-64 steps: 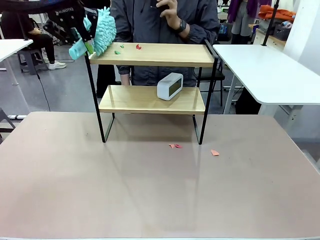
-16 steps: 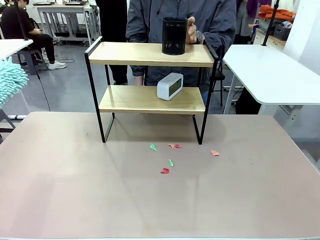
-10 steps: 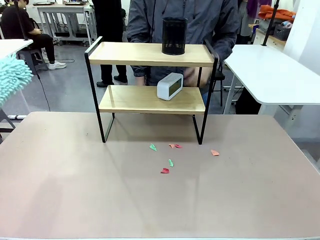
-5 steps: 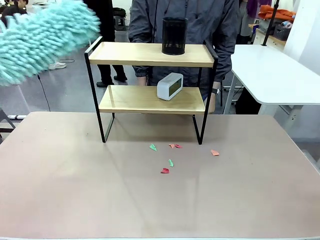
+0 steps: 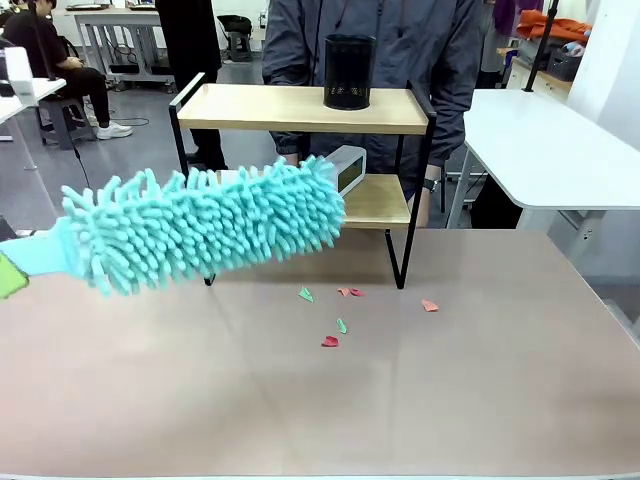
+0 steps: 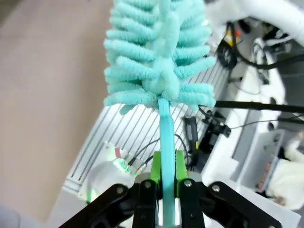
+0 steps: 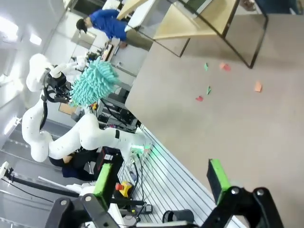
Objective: Clean the shelf.
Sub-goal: Hand the Duster back to the human.
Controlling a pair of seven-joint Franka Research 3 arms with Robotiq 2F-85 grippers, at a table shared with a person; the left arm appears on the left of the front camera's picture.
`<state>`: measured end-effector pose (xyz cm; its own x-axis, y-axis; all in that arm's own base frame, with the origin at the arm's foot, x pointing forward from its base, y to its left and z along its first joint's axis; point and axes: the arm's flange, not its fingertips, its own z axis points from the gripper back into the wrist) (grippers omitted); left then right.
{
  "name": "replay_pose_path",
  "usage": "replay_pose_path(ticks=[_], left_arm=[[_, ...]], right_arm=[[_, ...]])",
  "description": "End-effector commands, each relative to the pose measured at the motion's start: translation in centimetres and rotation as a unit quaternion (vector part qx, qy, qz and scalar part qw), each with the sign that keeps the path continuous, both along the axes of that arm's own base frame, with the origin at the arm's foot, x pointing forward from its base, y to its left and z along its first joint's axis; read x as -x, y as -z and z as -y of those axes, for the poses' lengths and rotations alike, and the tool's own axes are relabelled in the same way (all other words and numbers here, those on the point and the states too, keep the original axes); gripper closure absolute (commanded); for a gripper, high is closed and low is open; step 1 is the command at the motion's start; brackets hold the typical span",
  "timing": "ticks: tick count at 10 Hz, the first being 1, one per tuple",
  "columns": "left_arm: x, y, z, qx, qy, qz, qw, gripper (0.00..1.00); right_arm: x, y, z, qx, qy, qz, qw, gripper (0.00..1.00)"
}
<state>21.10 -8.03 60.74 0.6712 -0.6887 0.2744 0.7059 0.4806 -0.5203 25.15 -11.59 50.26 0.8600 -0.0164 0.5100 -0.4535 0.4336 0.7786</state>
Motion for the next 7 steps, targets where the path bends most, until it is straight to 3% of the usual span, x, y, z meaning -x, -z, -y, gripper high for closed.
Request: replay_pose_path(ticks=[1,3,5,7], left_arm=[[-0.3,0.5,0.6,-0.009,0.012,-0.008,1.0,0.88],[0.3,0.2,3.5,0.012,0.158,-0.006,0.987,0.88],[0.5,-0.8,6.7,-0.003,0.243,0.002,0.97,0.88],[0.1,-0.2,10.7,-0.052,0.279,-0.005,0.959,0.88]], right_arm=[[-0.4,0.0,-0.9,0.007,-0.013,-0.003,1.0,0.0],[-1.6,-0.1,-3.2,0.026,-0.069,0.003,0.997,0.0],[-3.2,-0.7,-7.5,0.049,-0.143,-0.01,0.988,0.0],[-3.4,1.1,-14.5,0.095,-0.21,-0.02,0.973,0.0]])
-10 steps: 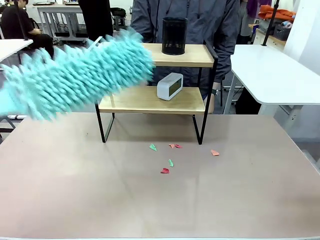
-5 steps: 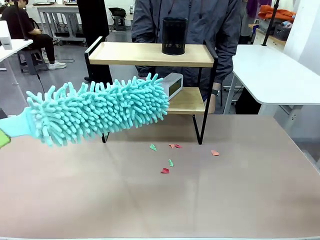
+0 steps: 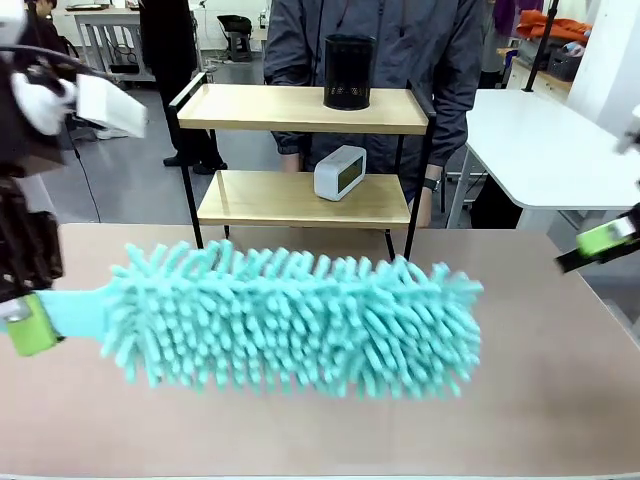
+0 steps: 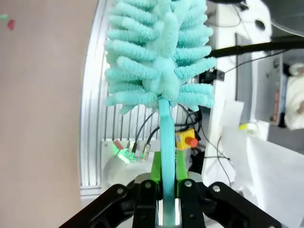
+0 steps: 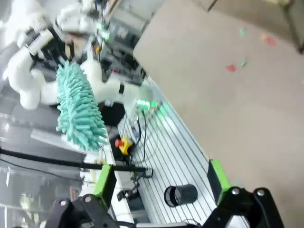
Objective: Clean the shelf.
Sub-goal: Hand the Duster back to the human.
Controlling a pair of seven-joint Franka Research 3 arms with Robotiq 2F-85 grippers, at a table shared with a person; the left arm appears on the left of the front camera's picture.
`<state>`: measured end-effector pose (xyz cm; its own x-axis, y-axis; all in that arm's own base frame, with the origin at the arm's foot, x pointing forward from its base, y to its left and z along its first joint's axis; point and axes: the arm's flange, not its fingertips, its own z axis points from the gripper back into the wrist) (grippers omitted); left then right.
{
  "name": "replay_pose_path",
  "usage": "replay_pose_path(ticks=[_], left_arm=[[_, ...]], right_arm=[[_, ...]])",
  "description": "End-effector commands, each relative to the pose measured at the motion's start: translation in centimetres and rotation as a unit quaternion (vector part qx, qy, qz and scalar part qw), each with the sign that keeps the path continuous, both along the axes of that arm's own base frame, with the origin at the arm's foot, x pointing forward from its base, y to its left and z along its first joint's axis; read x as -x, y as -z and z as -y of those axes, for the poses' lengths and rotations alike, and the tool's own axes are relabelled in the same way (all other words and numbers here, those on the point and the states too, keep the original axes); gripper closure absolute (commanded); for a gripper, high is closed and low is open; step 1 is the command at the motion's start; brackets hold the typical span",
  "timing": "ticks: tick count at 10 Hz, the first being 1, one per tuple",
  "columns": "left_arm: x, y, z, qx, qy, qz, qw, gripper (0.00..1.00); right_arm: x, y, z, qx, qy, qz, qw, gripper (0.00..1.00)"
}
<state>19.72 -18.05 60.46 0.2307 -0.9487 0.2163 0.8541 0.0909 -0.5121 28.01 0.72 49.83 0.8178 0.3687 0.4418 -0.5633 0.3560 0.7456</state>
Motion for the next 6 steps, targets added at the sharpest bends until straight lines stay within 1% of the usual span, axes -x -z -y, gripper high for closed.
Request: replay_pose_path(ticks=[1,2,3,4,5,6], left_arm=[[-1.6,-0.3,2.3,-0.029,0.043,0.002,0.999,0.88],[-2.0,-0.3,3.5,-0.033,0.05,-0.001,0.998,0.88],[-2.6,-0.2,4.1,-0.039,0.055,-0.006,0.998,0.88],[-3.3,0.3,4.1,-0.044,0.05,-0.015,0.998,0.88],[-3.9,0.9,4.0,-0.043,0.039,-0.026,0.998,0.88],[-4.3,1.4,3.8,-0.037,0.026,-0.034,0.998,0.88]], right_arm=[[0.1,1.8,-5.6,0.025,-0.044,0.02,0.999,0.0],[0.6,2.6,-8.5,0.017,-0.022,0.034,0.999,0.0],[1.1,2.9,-10.8,-0.024,-0.031,0.029,0.999,0.0],[1.6,3.3,-12.5,-0.052,-0.05,-0.005,0.997,0.0],[2.1,4.0,-13.8,-0.062,-0.065,-0.04,0.995,0.0],[2.9,5.1,-15.0,-0.063,-0.073,-0.045,0.994,0.0]])
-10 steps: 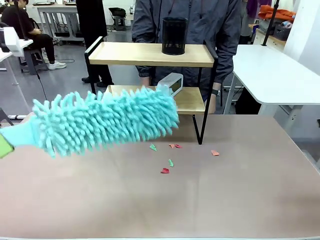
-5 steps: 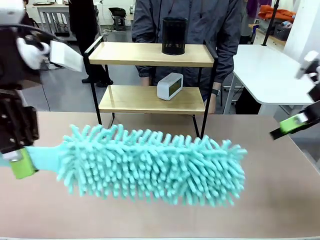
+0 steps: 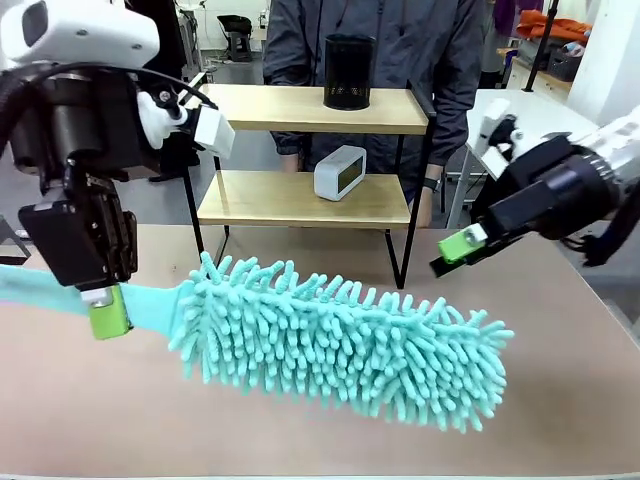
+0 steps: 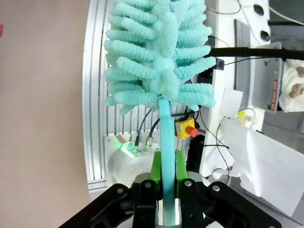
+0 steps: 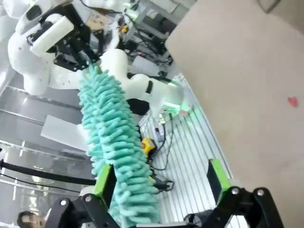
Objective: Clean the shelf.
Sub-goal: Hand the Duster back to the human.
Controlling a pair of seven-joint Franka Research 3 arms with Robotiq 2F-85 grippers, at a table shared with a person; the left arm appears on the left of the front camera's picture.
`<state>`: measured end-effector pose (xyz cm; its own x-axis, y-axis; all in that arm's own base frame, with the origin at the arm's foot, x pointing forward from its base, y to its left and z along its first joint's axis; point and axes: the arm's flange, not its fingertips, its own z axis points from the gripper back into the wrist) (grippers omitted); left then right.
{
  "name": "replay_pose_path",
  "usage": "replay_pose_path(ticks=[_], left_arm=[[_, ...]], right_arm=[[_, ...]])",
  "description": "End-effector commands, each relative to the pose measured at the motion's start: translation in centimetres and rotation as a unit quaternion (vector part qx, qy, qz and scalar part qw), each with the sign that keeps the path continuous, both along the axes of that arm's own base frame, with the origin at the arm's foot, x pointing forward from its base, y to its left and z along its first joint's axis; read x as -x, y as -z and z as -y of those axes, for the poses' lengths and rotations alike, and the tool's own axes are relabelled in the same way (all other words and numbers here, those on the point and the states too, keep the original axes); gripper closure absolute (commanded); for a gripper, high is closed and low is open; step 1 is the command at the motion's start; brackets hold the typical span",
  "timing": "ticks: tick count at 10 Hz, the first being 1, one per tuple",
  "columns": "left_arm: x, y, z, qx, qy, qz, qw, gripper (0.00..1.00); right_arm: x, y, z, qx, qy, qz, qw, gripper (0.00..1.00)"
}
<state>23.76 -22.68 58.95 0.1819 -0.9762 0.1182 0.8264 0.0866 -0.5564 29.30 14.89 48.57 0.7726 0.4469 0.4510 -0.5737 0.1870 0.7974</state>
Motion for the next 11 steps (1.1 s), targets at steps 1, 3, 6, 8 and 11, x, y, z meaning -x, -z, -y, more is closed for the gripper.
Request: replay_pose_path(ticks=[1,3,6,8,11], left_arm=[[-0.6,0.2,-0.9,0.012,-0.029,0.0,0.999,0.88],[-1.0,0.5,-0.7,0.024,-0.031,-0.016,0.999,0.88],[-1.8,1.2,-0.4,0.017,-0.053,-0.043,0.998,0.88],[-2.3,1.5,-0.9,0.013,-0.076,-0.057,0.995,0.88],[-3.0,1.3,-1.2,0.047,-0.081,-0.077,0.993,0.88]], right_arm=[[5.1,4.7,-1.7,-0.012,-0.008,-0.029,0.999,0.0],[6.6,5.1,-2.4,-0.017,-0.036,-0.018,0.999,0.0],[7.7,5.6,-2.4,-0.044,-0.099,-0.017,0.994,0.0],[8.2,5.5,-2.4,-0.049,-0.108,-0.009,0.993,0.0],[8.5,6.5,-3.3,-0.031,-0.109,0.002,0.994,0.0]])
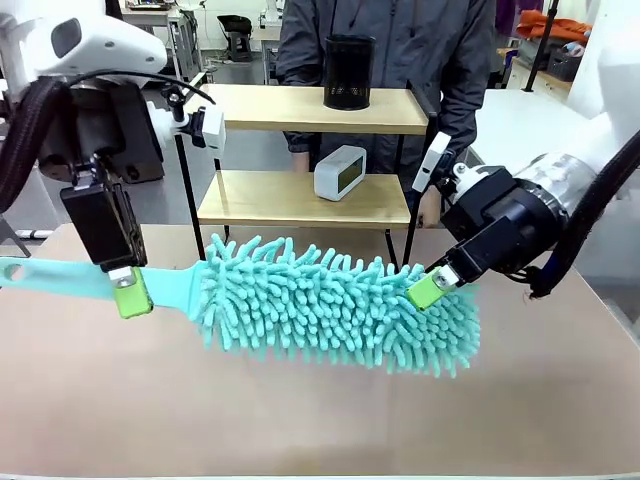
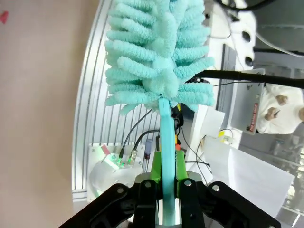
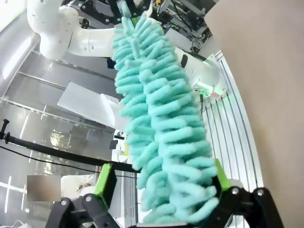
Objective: Clean the shelf.
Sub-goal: Hand the Duster back to the human.
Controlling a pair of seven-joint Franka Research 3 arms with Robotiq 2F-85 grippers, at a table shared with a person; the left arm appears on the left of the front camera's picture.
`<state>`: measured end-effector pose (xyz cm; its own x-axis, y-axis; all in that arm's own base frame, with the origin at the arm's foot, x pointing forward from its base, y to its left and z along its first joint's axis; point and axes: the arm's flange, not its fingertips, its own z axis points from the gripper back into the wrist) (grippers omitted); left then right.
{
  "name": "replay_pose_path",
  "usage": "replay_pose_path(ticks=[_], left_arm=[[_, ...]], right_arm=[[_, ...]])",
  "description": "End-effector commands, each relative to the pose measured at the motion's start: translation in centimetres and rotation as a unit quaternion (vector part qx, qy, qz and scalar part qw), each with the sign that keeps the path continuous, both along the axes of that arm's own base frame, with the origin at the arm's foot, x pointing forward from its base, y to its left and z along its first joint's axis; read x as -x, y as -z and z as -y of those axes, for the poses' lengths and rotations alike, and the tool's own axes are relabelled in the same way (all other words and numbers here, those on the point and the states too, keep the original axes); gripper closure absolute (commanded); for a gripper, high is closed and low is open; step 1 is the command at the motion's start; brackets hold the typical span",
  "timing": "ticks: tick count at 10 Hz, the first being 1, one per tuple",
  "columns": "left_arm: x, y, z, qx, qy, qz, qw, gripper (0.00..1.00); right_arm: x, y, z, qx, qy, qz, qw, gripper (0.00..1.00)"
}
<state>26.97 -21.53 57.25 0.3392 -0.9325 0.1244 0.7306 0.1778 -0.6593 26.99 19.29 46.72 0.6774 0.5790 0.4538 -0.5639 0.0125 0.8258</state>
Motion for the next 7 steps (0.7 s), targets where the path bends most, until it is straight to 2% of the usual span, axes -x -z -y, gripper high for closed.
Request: replay_pose_path(ticks=[1,4,5,6,7], left_arm=[[0.16,-0.4,0.04,0.035,-0.008,-0.016,0.999,0.88],[0.01,0.04,-0.27,0.027,-0.005,-0.024,0.999,0.88],[0.06,0.11,-0.31,0.019,-0.005,-0.019,1.0,0.88],[0.04,0.05,-0.36,0.015,-0.003,-0.015,1.0,0.88],[-0.02,-0.12,-0.39,0.014,-0.004,-0.01,1.0,0.88]], right_arm=[[6.14,5.01,0.91,-0.005,-0.008,0.02,1.0,0.0],[5.94,4.87,1.36,-0.008,-0.01,0.028,1.0,0.0],[6.0,4.85,1.61,-0.006,-0.026,0.032,0.999,0.53],[6.09,4.84,1.62,-0.005,-0.03,0.034,0.999,0.57],[6.16,4.83,1.61,-0.002,-0.037,0.035,0.999,1.0]])
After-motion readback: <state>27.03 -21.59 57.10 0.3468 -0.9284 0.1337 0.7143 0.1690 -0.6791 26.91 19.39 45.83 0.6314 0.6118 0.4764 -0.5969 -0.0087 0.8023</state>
